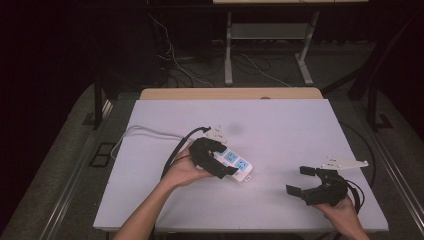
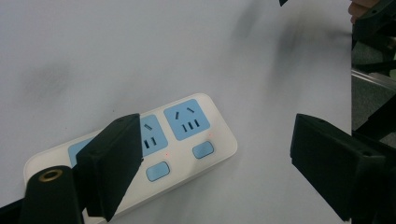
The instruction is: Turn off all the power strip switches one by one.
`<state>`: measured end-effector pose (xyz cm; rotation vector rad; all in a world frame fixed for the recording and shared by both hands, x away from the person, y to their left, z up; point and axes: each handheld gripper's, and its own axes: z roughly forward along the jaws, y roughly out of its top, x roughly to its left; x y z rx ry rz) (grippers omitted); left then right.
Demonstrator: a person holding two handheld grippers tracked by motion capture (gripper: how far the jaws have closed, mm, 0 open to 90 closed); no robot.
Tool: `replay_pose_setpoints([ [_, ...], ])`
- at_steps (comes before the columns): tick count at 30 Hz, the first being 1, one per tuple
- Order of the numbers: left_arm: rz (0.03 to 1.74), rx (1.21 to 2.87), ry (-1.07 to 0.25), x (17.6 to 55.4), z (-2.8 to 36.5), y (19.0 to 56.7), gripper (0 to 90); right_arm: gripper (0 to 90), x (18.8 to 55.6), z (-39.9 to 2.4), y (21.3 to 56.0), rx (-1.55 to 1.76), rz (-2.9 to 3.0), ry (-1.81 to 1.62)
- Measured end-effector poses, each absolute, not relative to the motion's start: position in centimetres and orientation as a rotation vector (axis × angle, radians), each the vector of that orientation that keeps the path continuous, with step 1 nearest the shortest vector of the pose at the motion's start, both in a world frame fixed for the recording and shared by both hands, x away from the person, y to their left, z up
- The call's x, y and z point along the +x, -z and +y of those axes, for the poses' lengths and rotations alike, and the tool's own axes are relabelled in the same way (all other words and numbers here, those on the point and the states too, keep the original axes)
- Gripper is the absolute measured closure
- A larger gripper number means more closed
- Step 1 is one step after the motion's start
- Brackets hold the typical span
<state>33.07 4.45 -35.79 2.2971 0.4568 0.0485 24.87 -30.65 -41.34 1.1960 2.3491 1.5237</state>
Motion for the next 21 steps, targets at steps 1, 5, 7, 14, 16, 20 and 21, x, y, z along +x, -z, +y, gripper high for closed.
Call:
replay_pose_setpoints([
  [1,0.452,2.302,-0.049,33.1,4.4,35.8,16.8,1.0,24.9,-30.7,41.3,1.196,2.349,-1.524],
  [5,0.435,2.325,-0.033,33.5,4.1,36.0,20.8,1.0,24.9,-30.7,41.3,1.196,2.348,-1.524],
  [7,0.428,2.331,-0.027,33.6,4.0,36.1,22.8,1.0,24.9,-30.7,41.3,1.196,2.348,-1.522],
  [14,0.444,2.382,-0.014,34.4,3.6,37.0,29.0,1.0,24.8,-30.7,41.3,1.199,2.350,-1.521],
  [16,0.442,2.385,-0.003,34.7,3.6,37.2,31.6,1.0,24.8,-30.7,41.4,1.199,2.351,-1.521],
  [20,0.433,2.398,0.014,35.0,3.3,37.8,37.5,1.0,24.8,-30.7,41.4,1.203,2.353,-1.519],
  [21,0.435,2.397,0.020,35.0,3.3,37.8,39.0,1.0,24.8,-30.7,41.4,1.204,2.355,-1.520],
])
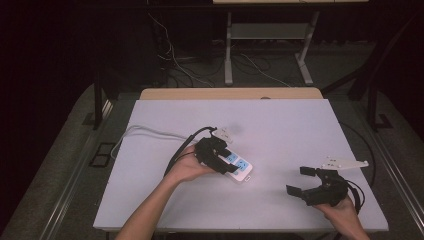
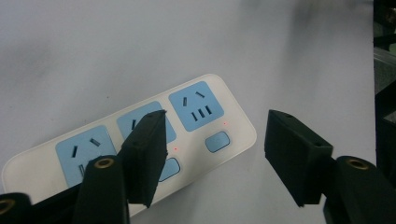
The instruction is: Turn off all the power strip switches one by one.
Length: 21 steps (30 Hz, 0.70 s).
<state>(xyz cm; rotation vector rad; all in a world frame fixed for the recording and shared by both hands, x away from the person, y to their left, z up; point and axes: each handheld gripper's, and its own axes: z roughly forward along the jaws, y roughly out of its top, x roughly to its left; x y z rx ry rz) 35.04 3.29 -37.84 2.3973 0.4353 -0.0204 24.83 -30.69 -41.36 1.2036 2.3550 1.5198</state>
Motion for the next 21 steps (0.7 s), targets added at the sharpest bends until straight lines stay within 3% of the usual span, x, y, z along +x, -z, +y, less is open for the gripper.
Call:
replay_pose_setpoints([
  [21,0.390,2.456,0.037,35.5,2.3,39.3,80.1,1.0,24.9,-30.7,41.5,1.198,2.367,-1.506],
])
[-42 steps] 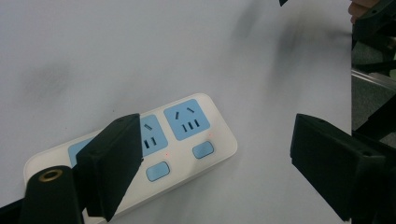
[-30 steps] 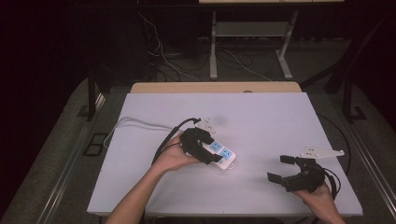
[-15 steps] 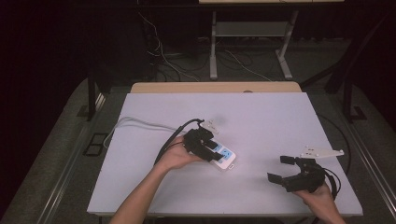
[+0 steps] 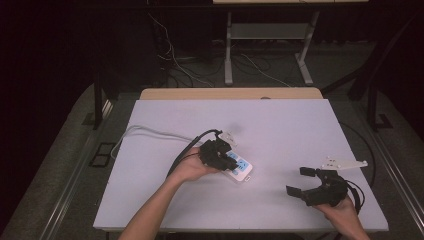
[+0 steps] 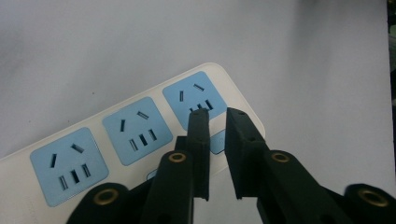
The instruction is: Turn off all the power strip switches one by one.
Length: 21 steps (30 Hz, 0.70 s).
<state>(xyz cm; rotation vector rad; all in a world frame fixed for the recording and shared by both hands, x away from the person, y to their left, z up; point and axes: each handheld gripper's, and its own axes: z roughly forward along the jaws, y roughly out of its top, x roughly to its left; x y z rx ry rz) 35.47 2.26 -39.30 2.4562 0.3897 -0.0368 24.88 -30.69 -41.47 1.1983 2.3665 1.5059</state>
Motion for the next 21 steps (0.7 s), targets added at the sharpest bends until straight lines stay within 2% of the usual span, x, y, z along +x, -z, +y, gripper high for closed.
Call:
replay_pose_setpoints([
  [5,0.374,2.463,0.041,35.5,2.2,39.5,88.7,1.1,24.9,-30.7,41.5,1.195,2.367,-1.504],
  [21,0.361,2.478,0.062,35.7,1.5,40.5,88.8,1.0,24.8,-30.7,41.5,1.193,2.371,-1.501],
])
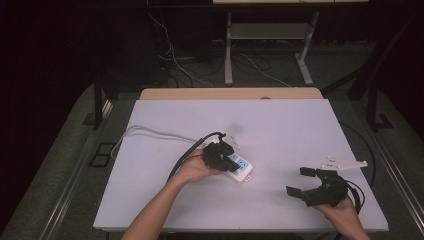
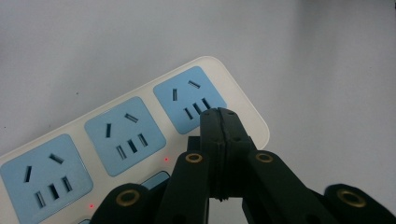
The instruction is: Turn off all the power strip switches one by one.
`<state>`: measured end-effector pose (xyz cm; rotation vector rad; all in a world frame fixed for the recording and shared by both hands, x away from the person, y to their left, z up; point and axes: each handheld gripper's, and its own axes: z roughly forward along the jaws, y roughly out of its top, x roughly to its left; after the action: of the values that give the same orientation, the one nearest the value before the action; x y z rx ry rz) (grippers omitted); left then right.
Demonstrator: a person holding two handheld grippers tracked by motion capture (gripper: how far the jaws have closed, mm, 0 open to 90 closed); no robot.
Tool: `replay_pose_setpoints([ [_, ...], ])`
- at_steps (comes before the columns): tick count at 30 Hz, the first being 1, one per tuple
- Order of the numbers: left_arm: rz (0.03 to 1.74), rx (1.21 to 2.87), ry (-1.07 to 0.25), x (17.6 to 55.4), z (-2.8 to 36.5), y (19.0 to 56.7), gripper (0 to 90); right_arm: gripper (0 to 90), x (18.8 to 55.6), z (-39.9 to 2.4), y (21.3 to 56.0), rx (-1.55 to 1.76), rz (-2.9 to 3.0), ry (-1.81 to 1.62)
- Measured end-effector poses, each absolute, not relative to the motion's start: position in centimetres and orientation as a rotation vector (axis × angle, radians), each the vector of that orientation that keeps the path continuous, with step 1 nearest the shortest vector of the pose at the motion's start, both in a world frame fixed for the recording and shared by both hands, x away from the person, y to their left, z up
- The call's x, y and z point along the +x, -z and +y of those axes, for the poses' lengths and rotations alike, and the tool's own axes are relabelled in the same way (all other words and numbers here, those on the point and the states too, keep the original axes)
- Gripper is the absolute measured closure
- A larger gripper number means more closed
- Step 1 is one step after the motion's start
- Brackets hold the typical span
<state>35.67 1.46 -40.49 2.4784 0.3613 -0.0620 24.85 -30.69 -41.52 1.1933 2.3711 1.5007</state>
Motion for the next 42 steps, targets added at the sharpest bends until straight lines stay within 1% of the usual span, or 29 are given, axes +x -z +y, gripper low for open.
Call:
replay_pose_setpoints([
  [10,0.366,2.480,0.052,35.66,1.24,40.76,88.8,1.1,24.86,-30.67,41.53,1.194,2.375,-1.501],
  [15,0.376,2.471,0.093,35.74,1.23,40.85,88.8,1.1,24.90,-30.89,41.54,1.203,2.364,-1.523],
  [25,0.360,2.456,0.113,35.94,1.48,41.07,89.4,1.1,24.85,-30.88,41.54,1.203,2.364,-1.515],
  [31,0.379,2.427,0.165,36.34,1.80,41.47,89.7,1.0,24.80,-30.86,41.52,1.205,2.364,-1.514],
  [42,0.378,2.435,0.153,36.25,1.73,41.34,89.5,1.0,24.80,-30.91,41.52,1.203,2.363,-1.512],
])
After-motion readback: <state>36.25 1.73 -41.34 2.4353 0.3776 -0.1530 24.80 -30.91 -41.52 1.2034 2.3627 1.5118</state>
